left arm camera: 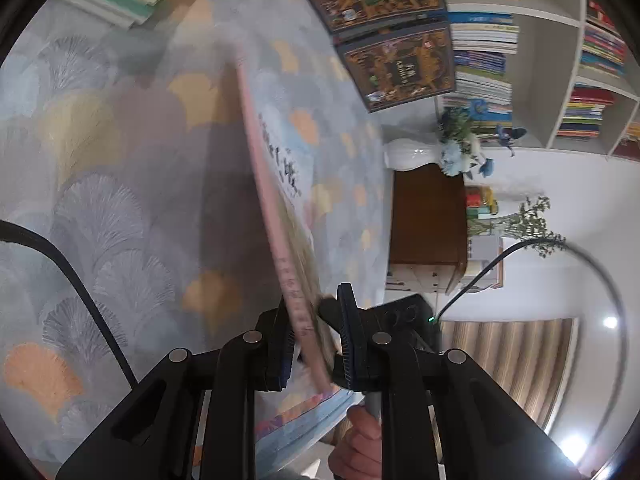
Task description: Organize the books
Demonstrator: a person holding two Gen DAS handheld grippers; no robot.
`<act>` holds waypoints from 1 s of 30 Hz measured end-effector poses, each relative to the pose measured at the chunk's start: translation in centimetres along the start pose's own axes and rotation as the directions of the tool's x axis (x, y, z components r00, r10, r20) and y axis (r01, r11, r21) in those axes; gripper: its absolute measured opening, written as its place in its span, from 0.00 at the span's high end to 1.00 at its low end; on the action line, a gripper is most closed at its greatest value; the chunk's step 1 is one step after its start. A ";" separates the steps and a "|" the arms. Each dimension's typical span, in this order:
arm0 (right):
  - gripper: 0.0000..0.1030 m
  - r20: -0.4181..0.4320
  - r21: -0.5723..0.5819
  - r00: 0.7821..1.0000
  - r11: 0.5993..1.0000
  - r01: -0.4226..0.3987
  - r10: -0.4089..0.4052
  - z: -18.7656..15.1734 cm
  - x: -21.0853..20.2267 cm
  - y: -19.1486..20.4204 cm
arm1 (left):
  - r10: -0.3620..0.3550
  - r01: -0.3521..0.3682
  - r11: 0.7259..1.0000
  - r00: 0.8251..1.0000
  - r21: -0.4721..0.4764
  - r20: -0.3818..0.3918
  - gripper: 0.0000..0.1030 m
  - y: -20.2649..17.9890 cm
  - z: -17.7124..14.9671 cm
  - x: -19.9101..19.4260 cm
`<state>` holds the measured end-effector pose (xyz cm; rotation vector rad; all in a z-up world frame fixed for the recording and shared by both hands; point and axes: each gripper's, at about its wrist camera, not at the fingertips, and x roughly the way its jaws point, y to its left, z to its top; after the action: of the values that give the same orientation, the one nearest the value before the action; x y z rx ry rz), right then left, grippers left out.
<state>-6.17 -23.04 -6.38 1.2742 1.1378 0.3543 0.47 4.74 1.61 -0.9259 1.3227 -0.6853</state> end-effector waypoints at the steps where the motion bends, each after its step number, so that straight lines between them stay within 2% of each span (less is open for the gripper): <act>1: 0.70 0.016 -0.014 1.000 1.000 0.027 -0.026 0.1 0.2 0.4 | 0.028 -0.028 1.000 1.000 0.010 0.008 0.85 0.0 0.1 -0.1; 2: 0.77 0.028 -0.033 0.999 0.999 0.032 -0.031 -0.1 0.2 0.9 | 0.069 -0.070 0.997 0.997 0.022 0.016 0.85 0.1 0.3 -0.3; 3: 0.78 0.030 -0.057 0.999 0.997 0.045 -0.043 -0.2 0.2 1.3 | 0.102 -0.103 0.994 0.994 0.031 0.025 0.85 0.3 0.4 -0.6; 5: 0.78 0.049 -0.140 0.989 0.980 0.144 -0.139 -0.3 0.2 2.6 | 0.151 -0.153 0.987 0.988 0.048 0.046 0.85 0.6 0.6 -1.1; 7: 0.78 0.050 -0.193 0.980 0.961 0.196 -0.190 -0.3 0.8 3.3 | 0.189 -0.191 0.980 0.981 0.065 0.036 0.85 1.2 0.9 -1.1; 10: 0.78 0.070 -0.282 0.963 0.921 0.270 -0.261 -0.7 1.4 4.7 | 0.305 -0.310 0.940 0.951 0.143 0.057 0.83 0.8 0.7 -0.6; 12: 0.78 0.113 -0.386 0.936 0.853 0.351 -0.334 -1.5 2.0 6.5 | 0.358 -0.369 0.904 0.929 0.215 0.091 0.83 -0.2 0.3 -0.5; 14: 0.78 0.165 -0.492 0.902 0.759 0.426 -0.400 -2.6 2.6 8.1 | 0.395 -0.416 0.870 0.909 0.266 0.131 0.83 -1.1 0.0 -0.6; 16: 0.78 0.190 -0.547 0.884 0.702 0.456 -0.426 -3.3 3.0 9.3 | 0.409 -0.441 0.847 0.897 0.298 0.166 0.83 -1.8 0.0 -1.0; 20: 0.78 0.197 -0.570 0.890 0.690 0.446 -0.412 -3.8 2.4 10.0 | 0.370 -0.413 0.853 0.910 0.320 0.188 0.83 -2.4 0.0 -2.5; 24: 0.78 0.242 -0.638 0.875 0.611 0.469 -0.418 -5.5 1.8 11.9 | 0.326 -0.385 0.848 0.921 0.365 0.212 0.83 -3.7 -0.4 -3.7; 27: 0.78 0.254 -0.661 0.879 0.591 0.462 -0.404 -6.1 1.1 13.1 | 0.302 -0.373 0.840 0.925 0.395 0.232 0.83 -4.9 -0.4 -4.5; 30: 0.78 0.271 -0.680 0.878 0.567 0.465 -0.395 -6.1 1.1 14.7 | 0.266 -0.353 0.845 0.929 0.402 0.256 0.83 -5.8 0.0 -5.6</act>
<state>-5.41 -13.94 6.76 0.2629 1.0268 0.3259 0.18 6.73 9.40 -0.3802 1.0496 -0.5904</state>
